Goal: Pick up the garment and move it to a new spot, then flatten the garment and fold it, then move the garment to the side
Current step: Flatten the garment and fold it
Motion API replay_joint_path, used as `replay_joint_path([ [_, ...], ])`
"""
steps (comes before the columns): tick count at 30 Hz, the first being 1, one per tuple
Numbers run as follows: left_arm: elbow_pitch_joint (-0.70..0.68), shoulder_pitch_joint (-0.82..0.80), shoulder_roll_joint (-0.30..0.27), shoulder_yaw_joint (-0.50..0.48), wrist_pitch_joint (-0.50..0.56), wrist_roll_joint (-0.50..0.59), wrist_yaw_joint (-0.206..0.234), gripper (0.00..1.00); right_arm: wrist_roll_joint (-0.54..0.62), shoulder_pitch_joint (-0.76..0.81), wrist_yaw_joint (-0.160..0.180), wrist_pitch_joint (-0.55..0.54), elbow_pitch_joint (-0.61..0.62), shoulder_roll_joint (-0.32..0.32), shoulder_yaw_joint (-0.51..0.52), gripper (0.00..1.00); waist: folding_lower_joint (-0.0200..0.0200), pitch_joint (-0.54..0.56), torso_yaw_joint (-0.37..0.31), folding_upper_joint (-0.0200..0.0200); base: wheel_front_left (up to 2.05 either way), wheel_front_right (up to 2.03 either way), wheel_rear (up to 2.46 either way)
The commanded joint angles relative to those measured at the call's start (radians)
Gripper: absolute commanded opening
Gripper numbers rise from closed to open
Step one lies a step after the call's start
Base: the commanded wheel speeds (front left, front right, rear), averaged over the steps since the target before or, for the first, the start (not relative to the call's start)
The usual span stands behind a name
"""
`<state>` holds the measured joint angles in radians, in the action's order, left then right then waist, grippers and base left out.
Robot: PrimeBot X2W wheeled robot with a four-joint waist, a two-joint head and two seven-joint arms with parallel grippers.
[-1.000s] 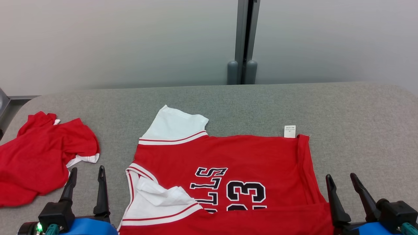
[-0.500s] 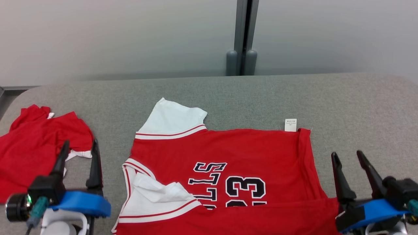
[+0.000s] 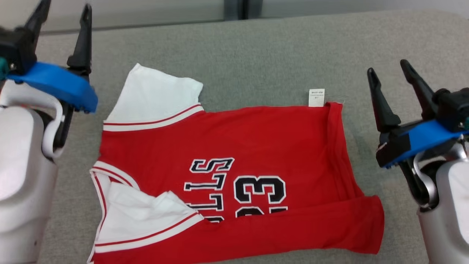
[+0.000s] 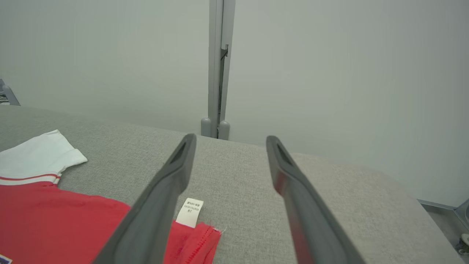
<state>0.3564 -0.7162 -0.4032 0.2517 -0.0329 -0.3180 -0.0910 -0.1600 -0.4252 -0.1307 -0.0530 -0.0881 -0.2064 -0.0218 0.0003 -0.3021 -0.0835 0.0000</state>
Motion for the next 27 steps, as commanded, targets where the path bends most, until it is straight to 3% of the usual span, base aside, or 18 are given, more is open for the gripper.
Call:
replay_joint_path([
  [1, 0.037, -0.067, -0.001, 0.018, 0.017, -0.005, -0.014, 1.0, -0.007, -0.042, 0.0, -0.009, -0.015, -0.011, -0.017, 1.0, -0.0003, -0.044, 0.002, 0.0, 0.0, 0.0, 0.0],
  [8, 0.239, -0.258, 0.001, 0.138, 0.104, -0.021, -0.04, 1.0, -0.036, -0.143, 0.0, -0.055, -0.082, -0.021, -0.083, 1.0, -0.0003, -0.144, -0.043, 0.0, 0.0, 0.0, 0.0],
  [13, 0.352, -0.323, -0.02, 0.266, 0.197, -0.109, -0.04, 1.0, -0.043, -0.188, 0.0, -0.044, -0.106, -0.019, -0.112, 1.0, -0.0003, -0.19, -0.072, 0.0, 0.0, 0.0, 0.0],
  [19, 0.42, -0.346, -0.052, 0.373, 0.269, -0.213, -0.039, 1.0, -0.048, -0.21, 0.0, -0.022, -0.132, -0.017, -0.128, 1.0, -0.0003, -0.212, -0.086, 0.0, 0.0, 0.0, 0.0],
  [27, 0.461, -0.352, -0.065, 0.447, 0.335, -0.317, -0.039, 1.0, -0.055, -0.226, 0.0, -0.01, -0.17, -0.028, -0.138, 1.0, -0.0003, -0.219, -0.082, 0.0, 0.0, 0.0, 0.0],
])
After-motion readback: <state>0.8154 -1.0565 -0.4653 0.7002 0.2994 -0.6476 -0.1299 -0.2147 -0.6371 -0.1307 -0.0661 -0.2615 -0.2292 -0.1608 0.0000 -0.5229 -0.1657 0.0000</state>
